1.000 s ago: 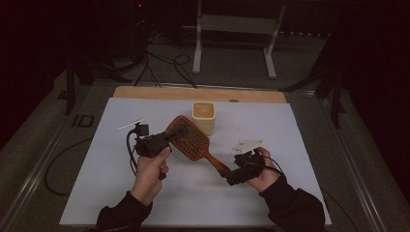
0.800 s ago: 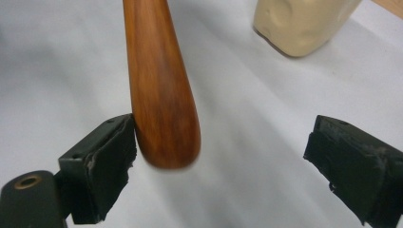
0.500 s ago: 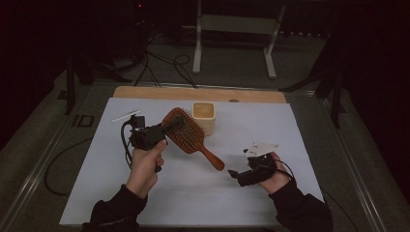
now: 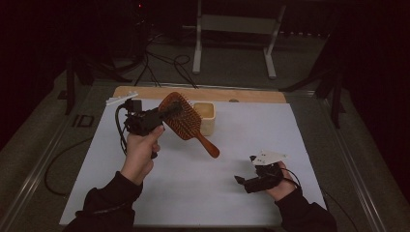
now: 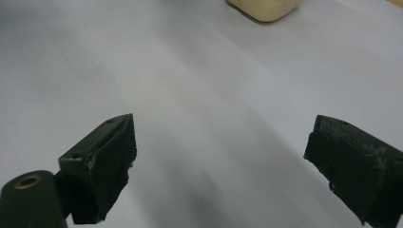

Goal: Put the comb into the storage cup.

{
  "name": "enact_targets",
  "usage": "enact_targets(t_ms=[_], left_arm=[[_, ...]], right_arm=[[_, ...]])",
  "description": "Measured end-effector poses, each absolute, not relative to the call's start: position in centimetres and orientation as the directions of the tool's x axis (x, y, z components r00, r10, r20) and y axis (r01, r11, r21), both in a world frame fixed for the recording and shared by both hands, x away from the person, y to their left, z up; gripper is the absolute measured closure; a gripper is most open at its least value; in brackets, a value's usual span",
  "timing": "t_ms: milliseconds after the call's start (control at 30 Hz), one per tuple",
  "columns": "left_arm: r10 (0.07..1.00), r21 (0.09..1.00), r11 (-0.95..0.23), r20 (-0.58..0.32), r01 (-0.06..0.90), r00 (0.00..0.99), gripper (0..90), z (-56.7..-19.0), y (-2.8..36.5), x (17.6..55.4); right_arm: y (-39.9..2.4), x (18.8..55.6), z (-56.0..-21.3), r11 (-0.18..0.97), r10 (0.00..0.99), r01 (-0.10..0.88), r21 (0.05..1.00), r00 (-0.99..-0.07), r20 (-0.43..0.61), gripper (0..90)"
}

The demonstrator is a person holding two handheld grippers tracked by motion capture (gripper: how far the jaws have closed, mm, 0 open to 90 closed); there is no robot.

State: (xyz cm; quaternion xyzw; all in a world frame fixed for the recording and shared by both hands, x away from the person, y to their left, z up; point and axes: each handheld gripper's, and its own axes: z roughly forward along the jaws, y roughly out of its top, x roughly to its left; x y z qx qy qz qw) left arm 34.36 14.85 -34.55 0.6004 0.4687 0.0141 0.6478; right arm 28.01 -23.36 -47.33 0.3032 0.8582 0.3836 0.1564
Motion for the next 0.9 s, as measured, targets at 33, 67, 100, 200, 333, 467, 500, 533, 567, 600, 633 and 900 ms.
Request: enact_targets(t_ms=[33, 67, 100, 200, 333, 467, 500, 533, 567, 600, 633, 900], left_arm=[[0.582, 0.792, 0.282, -0.59, 0.542, 0.56, 55.8, -34.3, 14.8, 34.5], [0.58, 0.793, 0.282, -0.589, 0.541, 0.562, 55.8, -34.0, 14.8, 34.6], [0.582, 0.796, 0.279, -0.585, 0.537, 0.565, 55.8, -33.7, 14.7, 34.8], [0.597, 0.812, 0.266, -0.562, 0.52, 0.572, 55.8, -32.7, 14.6, 35.3], [0.613, 0.826, 0.265, -0.543, 0.498, 0.574, 55.8, -31.5, 14.4, 36.0], [0.627, 0.836, 0.257, -0.526, 0.486, 0.575, 55.8, -30.6, 14.3, 36.5], [0.637, 0.843, 0.251, -0.514, 0.476, 0.574, 55.8, -30.2, 14.2, 36.9], [0.643, 0.846, 0.247, -0.508, 0.472, 0.574, 55.8, -30.0, 14.2, 37.1], [0.647, 0.849, 0.249, -0.504, 0.466, 0.571, 55.8, -29.8, 14.2, 37.2], [0.651, 0.853, 0.245, -0.497, 0.461, 0.574, 55.8, -29.7, 14.1, 37.4], [0.653, 0.859, 0.247, -0.489, 0.448, 0.578, 55.8, -29.6, 14.1, 37.6], [0.694, 0.869, 0.241, -0.466, 0.433, 0.549, 55.8, -29.0, 13.8, 39.1]], right_arm=[[-23.4, 27.9, -47.4, 0.517, 0.641, 0.405, 0.754, -0.767, -0.027, 8.9], [-23.4, 27.8, -47.5, 0.519, 0.637, 0.401, 0.755, -0.77, -0.029, 8.9], [-23.5, 27.7, -47.6, 0.521, 0.637, 0.398, 0.755, -0.77, -0.033, 8.9], [-23.6, 27.5, -47.7, 0.518, 0.631, 0.388, 0.762, -0.775, -0.035, 8.9], [-23.6, 27.5, -47.7, 0.516, 0.623, 0.375, 0.77, -0.781, -0.037, 8.9], [-23.6, 27.4, -47.7, 0.513, 0.621, 0.368, 0.775, -0.783, -0.04, 9.0], [-23.6, 27.4, -47.7, 0.511, 0.621, 0.366, 0.777, -0.783, -0.04, 9.0], [-23.7, 27.5, -47.7, 0.513, 0.62, 0.363, 0.778, -0.784, -0.043, 9.0], [-23.7, 27.5, -47.7, 0.511, 0.62, 0.361, 0.78, -0.784, -0.043, 9.0], [-23.8, 27.5, -47.6, 0.509, 0.619, 0.357, 0.783, -0.784, -0.044, 9.0], [-23.8, 27.5, -47.6, 0.507, 0.622, 0.356, 0.785, -0.782, -0.047, 9.0], [-23.8, 27.5, -47.5, 0.504, 0.624, 0.346, 0.792, -0.779, -0.057, 9.0]])
